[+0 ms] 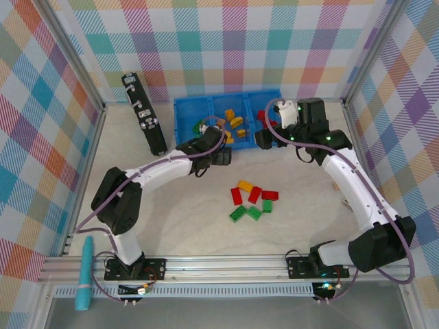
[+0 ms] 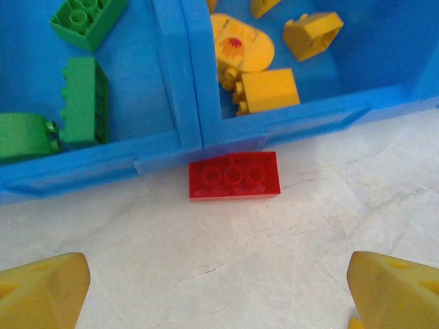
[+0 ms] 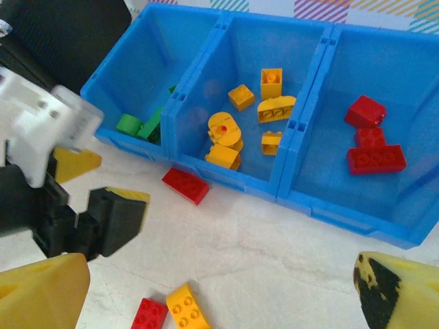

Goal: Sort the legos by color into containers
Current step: Pick up the lego from the center of the table.

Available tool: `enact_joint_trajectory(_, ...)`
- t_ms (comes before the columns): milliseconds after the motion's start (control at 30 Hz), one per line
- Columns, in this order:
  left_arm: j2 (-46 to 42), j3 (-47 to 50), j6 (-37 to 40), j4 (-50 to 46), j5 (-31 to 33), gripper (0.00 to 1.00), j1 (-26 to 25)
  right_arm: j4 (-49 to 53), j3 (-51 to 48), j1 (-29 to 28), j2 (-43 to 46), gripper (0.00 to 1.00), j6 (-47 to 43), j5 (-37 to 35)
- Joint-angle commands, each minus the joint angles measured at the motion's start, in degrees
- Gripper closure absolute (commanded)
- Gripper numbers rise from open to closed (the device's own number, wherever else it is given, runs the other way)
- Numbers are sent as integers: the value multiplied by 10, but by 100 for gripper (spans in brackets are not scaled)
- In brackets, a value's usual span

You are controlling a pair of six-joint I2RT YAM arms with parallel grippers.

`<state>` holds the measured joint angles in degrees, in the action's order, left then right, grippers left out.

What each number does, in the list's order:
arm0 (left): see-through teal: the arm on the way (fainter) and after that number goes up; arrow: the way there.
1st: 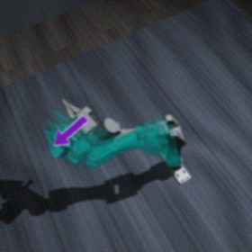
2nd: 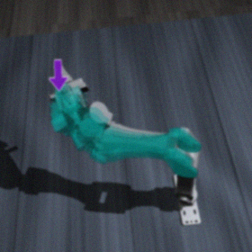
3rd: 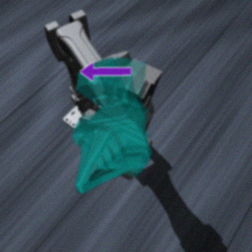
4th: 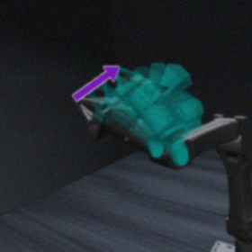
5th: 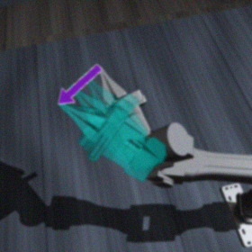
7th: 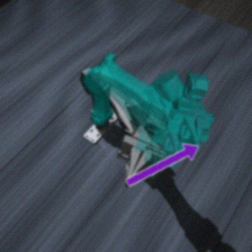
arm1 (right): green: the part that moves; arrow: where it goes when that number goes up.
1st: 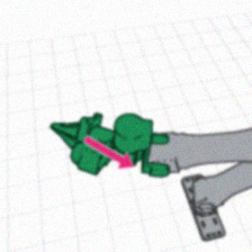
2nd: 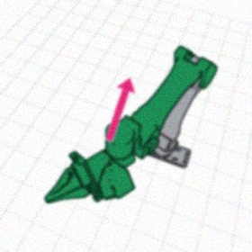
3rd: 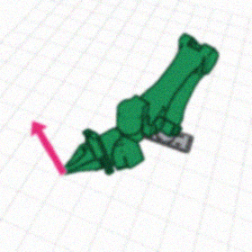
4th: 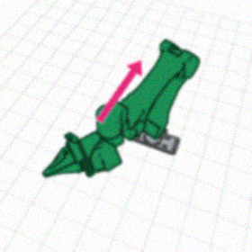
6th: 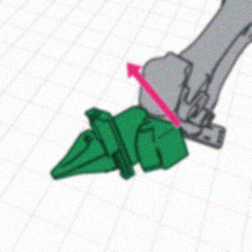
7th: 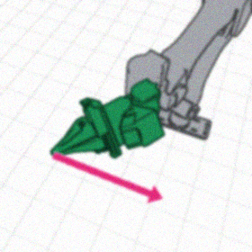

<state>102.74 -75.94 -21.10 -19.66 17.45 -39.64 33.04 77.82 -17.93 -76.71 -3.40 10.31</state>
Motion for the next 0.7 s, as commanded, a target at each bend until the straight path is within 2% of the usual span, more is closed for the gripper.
enact_joint_trajectory(0,32,-6,-24,9,-9,5,-8,0,18,3,11,1,2,4)
enact_joint_trajectory(300,134,-64,-11,26,-6,4,-6,12,21,4,21,1,-10,-12)
enact_joint_trajectory(667,205,-120,-6,57,-4,3,8,19,23,3,24,1,-14,-18)
